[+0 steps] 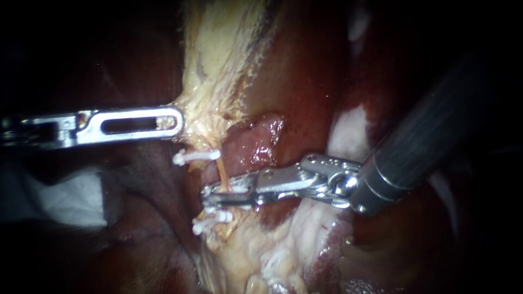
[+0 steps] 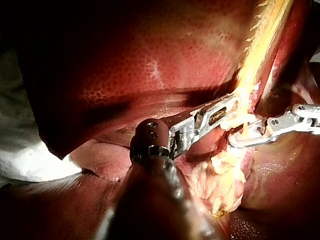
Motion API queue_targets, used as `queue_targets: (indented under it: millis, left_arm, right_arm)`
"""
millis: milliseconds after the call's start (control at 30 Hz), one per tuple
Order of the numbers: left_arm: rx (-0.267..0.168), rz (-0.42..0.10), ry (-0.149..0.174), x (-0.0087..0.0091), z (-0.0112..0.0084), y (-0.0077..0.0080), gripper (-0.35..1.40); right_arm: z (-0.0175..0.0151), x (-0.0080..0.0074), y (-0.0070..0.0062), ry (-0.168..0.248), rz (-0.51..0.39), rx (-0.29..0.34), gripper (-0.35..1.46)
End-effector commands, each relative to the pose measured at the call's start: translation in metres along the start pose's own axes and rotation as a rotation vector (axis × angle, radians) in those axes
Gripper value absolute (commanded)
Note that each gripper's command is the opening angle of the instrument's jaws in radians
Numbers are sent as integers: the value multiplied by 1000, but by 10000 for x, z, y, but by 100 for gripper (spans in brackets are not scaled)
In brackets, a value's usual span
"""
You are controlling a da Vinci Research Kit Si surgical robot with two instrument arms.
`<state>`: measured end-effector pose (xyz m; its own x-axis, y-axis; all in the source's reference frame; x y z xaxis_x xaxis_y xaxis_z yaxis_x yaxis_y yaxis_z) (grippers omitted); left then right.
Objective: Going back second clip right tube
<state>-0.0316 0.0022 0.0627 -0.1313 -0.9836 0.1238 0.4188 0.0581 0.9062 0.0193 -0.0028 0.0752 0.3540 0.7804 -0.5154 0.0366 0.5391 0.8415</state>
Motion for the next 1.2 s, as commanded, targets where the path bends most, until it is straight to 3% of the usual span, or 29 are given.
queue_targets:
  millis: [33, 200, 367, 467, 733, 867, 1033, 1200]
  left_arm:
    - [-1, 0, 0, 0, -1, -1, -35]
    - [-1, 0, 0, 0, -1, -1, -35]
    - [-2, 0, -1, 1, -1, -3, -35]
    - [-2, 0, -2, 2, -1, -4, -35]
    - [-4, -1, -3, 4, -2, -8, -35]
    - [-4, -1, -3, 4, -2, -9, -35]
    - [-4, -1, -3, 4, -3, -8, -35]
    - [-3, -1, -2, 4, -5, -8, -35]
  right_arm:
    - [1, -1, 0, 0, -1, 0, -35]
    - [8, -5, 1, -1, -6, -1, -29]
    - [14, -1, 3, 4, -64, -3, 39]
    - [17, 1, 4, 20, -105, -11, 50]
    - [16, 5, 17, 35, -231, -104, 60]
    - [8, 4, 23, 35, -235, -107, 60]
    - [-1, 6, 16, 35, -233, -101, 60]
    - [-25, 13, 0, 30, -255, -85, 60]
